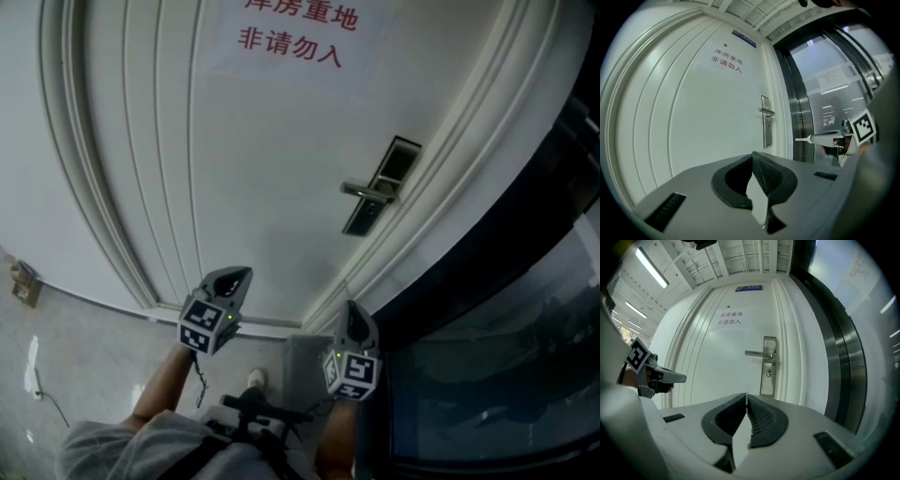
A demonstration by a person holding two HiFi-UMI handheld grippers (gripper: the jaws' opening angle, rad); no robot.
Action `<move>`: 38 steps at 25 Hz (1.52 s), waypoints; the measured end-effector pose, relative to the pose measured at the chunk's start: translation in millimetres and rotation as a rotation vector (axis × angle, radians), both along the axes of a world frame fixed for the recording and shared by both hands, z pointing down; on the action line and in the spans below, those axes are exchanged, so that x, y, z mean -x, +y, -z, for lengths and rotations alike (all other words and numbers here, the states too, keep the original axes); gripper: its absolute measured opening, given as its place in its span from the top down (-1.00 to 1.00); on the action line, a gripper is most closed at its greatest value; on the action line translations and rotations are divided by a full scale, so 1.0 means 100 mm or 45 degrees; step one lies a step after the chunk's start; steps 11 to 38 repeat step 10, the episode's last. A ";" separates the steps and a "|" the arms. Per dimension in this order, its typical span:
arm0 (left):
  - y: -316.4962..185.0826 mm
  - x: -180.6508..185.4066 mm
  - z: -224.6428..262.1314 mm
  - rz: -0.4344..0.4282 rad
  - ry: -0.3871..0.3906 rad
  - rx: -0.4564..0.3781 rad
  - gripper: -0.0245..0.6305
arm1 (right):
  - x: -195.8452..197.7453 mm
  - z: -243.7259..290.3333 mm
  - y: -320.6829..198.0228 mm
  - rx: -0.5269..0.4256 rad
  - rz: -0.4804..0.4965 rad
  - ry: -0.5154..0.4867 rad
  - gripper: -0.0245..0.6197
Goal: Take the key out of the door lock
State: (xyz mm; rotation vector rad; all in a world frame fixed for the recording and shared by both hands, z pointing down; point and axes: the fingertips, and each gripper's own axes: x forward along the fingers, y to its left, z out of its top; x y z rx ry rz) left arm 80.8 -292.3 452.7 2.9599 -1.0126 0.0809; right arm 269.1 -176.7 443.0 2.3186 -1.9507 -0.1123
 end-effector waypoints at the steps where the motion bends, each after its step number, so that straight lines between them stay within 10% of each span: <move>1: 0.00 -0.01 0.00 0.000 -0.002 0.001 0.90 | -0.01 0.00 0.00 0.000 -0.001 0.004 0.86; 38: 0.06 -0.13 -0.04 -0.011 -0.017 0.008 0.90 | -0.10 -0.04 0.06 0.012 0.001 -0.008 0.86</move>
